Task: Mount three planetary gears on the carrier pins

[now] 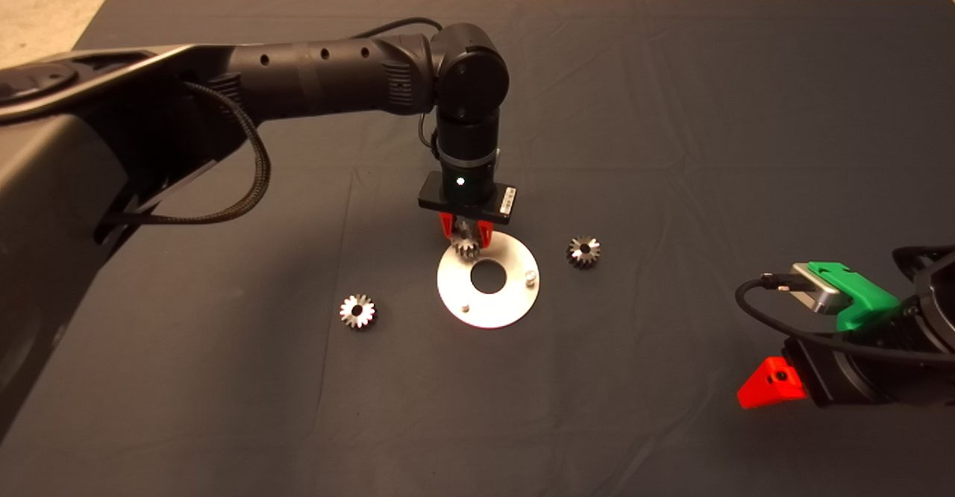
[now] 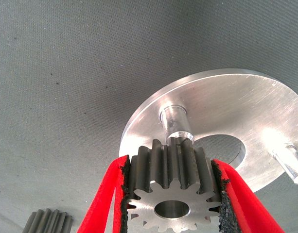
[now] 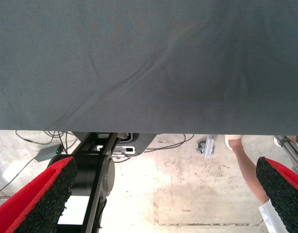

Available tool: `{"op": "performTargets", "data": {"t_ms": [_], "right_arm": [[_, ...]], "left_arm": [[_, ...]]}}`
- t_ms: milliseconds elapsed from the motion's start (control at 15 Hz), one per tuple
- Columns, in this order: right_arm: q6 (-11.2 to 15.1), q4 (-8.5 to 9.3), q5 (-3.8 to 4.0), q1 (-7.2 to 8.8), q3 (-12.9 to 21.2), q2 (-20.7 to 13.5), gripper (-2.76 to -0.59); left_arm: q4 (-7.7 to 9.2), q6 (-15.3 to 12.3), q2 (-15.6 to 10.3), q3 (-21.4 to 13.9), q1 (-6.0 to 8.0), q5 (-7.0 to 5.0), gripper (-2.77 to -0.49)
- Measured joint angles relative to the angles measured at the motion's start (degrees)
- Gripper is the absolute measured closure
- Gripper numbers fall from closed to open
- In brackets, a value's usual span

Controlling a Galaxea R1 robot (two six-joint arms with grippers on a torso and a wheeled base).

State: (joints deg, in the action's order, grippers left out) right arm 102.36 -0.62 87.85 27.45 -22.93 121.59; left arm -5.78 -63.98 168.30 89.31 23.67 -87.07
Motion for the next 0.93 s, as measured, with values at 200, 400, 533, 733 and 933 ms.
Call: {"op": "performTargets", "data": {"t_ms": [200, 400, 533, 733, 933], "right_arm": [[0.0, 0.0, 0.0, 0.01, 0.0, 0.0, -2.75], [0.0, 0.0, 0.0, 0.01, 0.0, 0.0, -2.75], [0.0, 0.0, 0.0, 0.01, 0.0, 0.0, -2.75], [0.0, 0.0, 0.0, -0.01, 0.0, 0.0, -2.75], [0.0, 0.0, 0.0, 0.0, 0.0, 0.0, -2.75]], "left_arm": [[0.0, 0.2, 0.13, 0.22, 0.0, -0.01, -0.9], [0.0, 0.26, 0.17, 0.22, 0.02, 0.0, -0.9], [0.0, 0.52, 0.22, 0.22, 0.03, 0.0, -0.9], [-0.01, 1.13, 0.33, 0.22, 0.05, 0.02, -0.9], [-0.02, 1.41, 0.33, 0.22, 0.05, 0.02, -0.9]]}}
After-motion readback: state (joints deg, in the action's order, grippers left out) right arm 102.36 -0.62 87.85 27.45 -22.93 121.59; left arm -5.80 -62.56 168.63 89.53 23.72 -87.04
